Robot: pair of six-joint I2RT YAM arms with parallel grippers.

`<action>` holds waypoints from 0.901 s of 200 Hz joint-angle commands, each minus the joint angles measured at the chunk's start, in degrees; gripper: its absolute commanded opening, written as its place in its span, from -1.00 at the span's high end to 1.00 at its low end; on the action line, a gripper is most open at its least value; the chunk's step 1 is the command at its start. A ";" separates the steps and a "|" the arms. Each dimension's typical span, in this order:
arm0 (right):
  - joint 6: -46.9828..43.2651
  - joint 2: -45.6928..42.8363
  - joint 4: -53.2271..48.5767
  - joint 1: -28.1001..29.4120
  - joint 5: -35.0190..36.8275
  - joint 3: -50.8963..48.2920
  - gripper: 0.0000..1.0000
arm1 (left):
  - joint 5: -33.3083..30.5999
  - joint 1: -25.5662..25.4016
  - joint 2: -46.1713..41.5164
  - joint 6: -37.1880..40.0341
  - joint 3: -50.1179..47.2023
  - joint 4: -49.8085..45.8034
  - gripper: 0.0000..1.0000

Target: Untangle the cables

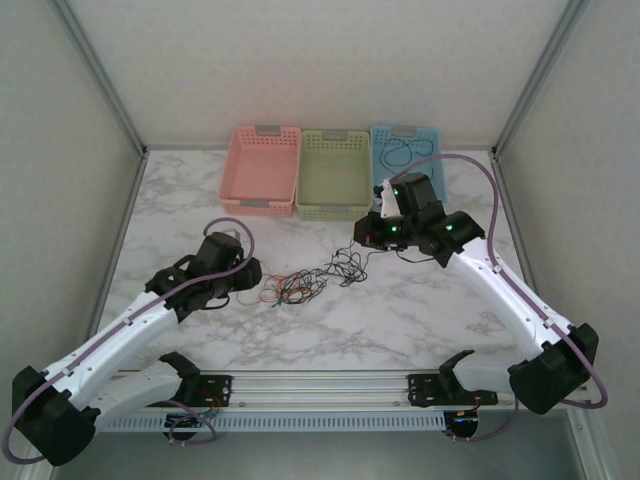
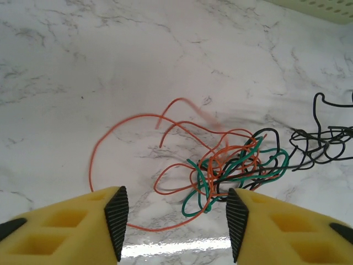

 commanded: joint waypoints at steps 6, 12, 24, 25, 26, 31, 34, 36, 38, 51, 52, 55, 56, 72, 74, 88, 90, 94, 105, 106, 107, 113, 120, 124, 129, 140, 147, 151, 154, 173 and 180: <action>0.63 -2.47 1.17 0.53 -0.40 3.65 1.00 | 0.27 -0.15 -1.29 1.18 3.23 -0.76 -0.21; 0.69 -2.76 1.26 0.51 -0.55 4.06 1.00 | 0.47 -0.15 -1.46 1.37 3.71 -1.06 -0.23; 1.39 -3.42 1.27 0.52 -0.60 5.05 1.00 | 1.06 -0.15 -2.02 1.74 4.86 -1.61 -0.25; 1.45 -3.51 1.26 0.52 -0.60 5.20 1.00 | 1.10 -0.15 -2.06 1.80 4.95 -1.62 -0.25; 1.57 -3.51 1.26 0.51 -0.55 5.32 1.00 | 1.17 -0.15 -2.07 1.83 5.04 -1.71 -0.25; 1.99 -3.65 1.13 0.57 -0.65 5.86 1.00 | 1.67 -0.15 -2.39 2.06 5.41 -1.78 -0.26; 2.25 -3.70 1.09 0.60 -0.62 6.20 1.00 | 2.03 -0.15 -2.70 2.29 5.59 -1.72 -0.26; 2.44 -3.76 1.13 0.53 -0.69 6.40 1.00 | 2.33 -0.15 -2.88 2.47 5.70 -1.58 -0.26; 2.57 -3.86 1.16 0.58 -0.82 6.65 1.00 | 2.65 -0.15 -3.06 2.58 5.77 -1.55 -0.26; 3.52 -4.25 1.93 0.68 -2.34 7.64 1.00 | 4.26 -0.15 -4.58 3.24 6.21 -0.98 -0.27; 3.61 -4.23 1.99 0.69 -2.48 7.77 1.00 | 4.41 -0.15 -4.66 3.25 6.24 -0.95 -0.28; 3.76 -4.35 2.12 0.61 -2.90 8.03 1.00 | 4.78 -0.15 -4.98 3.34 6.34 -0.84 -0.28; 3.86 -4.33 2.17 0.61 -2.98 8.10 1.00 | 4.85 -0.15 -5.08 3.39 6.35 -0.79 -0.28; 4.11 -4.57 2.63 0.83 -4.80 9.68 1.00 | 7.56 -0.15 -6.34 3.54 6.87 0.22 -0.30; 4.07 -4.59 2.66 0.86 -4.92 9.97 1.00 | 7.91 -0.15 -6.45 3.46 6.96 0.29 -0.30; 3.53 -4.57 2.18 0.96 -5.79 11.53 1.00 | 10.40 -0.16 -6.92 3.24 7.72 1.25 -0.30; 3.35 -4.51 2.15 0.93 -6.02 11.80 1.00 | 10.89 -0.15 -6.93 3.26 7.90 1.42 -0.30; 3.02 -4.49 2.13 0.96 -6.59 12.16 1.00 | 11.64 -0.15 -7.01 3.26 8.12 1.75 -0.30; 2.21 -4.45 1.97 1.09 -7.27 13.09 1.00 | 13.08 -0.15 -7.10 3.25 8.88 2.30 -0.30; 2.12 -4.42 1.92 1.07 -7.32 13.09 1.00 | 13.18 -0.20 -7.10 3.30 8.93 2.36 -0.30; 2.08 -4.41 1.94 1.05 -7.34 13.13 1.00 | 13.31 -0.18 -7.19 3.33 9.01 2.43 -0.29; 1.66 -4.40 2.00 1.12 -7.75 13.37 1.00 | 14.18 -0.15 -7.10 3.67 9.31 2.78 -0.28; 0.84 -4.40 2.05 1.22 -8.16 13.59 1.00 | 14.88 -0.15 -7.12 4.21 9.78 2.94 -0.27; 0.42 -4.48 2.00 1.27 -8.22 13.68 1.00 | 15.02 -0.15 -7.02 4.46 10.02 2.95 -0.26; -0.05 -4.47 1.92 1.35 -8.31 13.69 1.00 | 15.18 -0.15 -6.93 4.67 10.40 2.86 -0.26; -1.30 -4.50 2.04 1.43 -8.84 13.60 1.00 | 15.51 -0.15 -6.54 5.34 11.27 2.43 -0.26; -1.61 -4.48 1.98 1.48 -8.56 13.61 1.00 | 15.54 -0.15 -6.25 5.53 11.80 2.05 -0.27; -1.57 -4.45 1.76 1.48 -8.06 13.59 1.00 | 15.56 -0.15 -6.10 5.63 12.08 1.87 -0.27; -1.45 -4.39 1.66 1.50 -7.83 13.59 1.00 | 15.73 -0.15 -6.01 5.76 12.25 1.89 -0.27; -1.15 -3.73 2.40 1.61 -8.88 13.20 1.00 | 18.49 -0.24 -5.27 6.49 12.61 2.99 -0.27; -1.04 -3.62 2.84 1.73 -9.55 13.07 1.00 | 19.66 -0.24 -4.91 6.74 12.51 3.60 -0.27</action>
